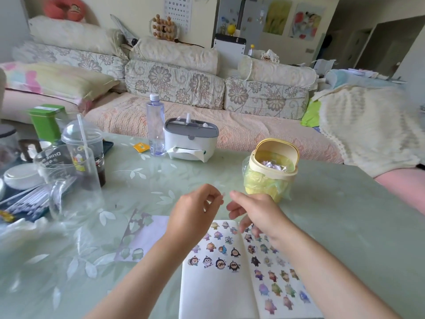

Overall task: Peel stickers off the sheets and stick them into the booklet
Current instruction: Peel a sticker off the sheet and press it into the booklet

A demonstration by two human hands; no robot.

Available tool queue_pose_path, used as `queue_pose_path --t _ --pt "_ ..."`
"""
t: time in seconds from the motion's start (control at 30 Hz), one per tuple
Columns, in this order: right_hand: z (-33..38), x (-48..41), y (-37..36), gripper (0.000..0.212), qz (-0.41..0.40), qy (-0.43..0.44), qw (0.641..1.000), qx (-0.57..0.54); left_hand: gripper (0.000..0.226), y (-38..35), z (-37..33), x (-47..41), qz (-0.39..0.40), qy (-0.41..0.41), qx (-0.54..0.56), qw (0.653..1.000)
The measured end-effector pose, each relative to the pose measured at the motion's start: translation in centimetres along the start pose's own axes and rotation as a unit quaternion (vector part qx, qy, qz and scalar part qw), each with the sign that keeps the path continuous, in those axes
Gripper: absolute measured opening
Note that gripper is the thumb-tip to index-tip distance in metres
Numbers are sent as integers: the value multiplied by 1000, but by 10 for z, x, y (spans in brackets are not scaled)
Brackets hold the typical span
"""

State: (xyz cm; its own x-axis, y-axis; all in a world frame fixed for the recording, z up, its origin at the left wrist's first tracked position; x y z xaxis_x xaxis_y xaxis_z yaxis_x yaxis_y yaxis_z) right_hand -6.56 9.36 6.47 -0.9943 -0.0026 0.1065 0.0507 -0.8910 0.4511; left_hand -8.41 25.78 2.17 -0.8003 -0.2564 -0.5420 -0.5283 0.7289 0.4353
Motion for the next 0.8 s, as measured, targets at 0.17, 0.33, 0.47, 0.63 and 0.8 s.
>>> queue_pose_path --t 0.17,0.33,0.47,0.63,0.8 --pt "-3 16 -18 36 26 -66 996 -55 8 11 10 22 -29 -187 -81 979" --pt "-2 23 -27 18 62 -72 995 -19 17 26 16 33 -55 -270 -137 952" --pt "-6 28 -33 22 76 -2 997 -13 22 42 11 44 30 -71 -64 995" --pt "-14 31 -38 22 111 99 989 10 19 51 3 54 105 257 165 946" --pt "-18 33 -43 23 91 149 982 64 19 55 2 61 118 328 217 912"
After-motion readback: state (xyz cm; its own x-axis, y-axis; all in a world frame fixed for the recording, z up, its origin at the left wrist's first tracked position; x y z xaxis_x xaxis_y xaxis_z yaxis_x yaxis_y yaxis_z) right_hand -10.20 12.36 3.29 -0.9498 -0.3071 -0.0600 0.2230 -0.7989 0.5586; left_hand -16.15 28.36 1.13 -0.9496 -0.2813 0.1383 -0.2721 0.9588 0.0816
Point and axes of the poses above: each hand's wrist, its own x-axis away from the middle knuckle, its own y-axis out of the back of the hand, z = x × y, the point moved 1 cm from there along -x, towards the middle knuckle, and after that the axes turned 9 degrees about -z, right-handed, at the moved point
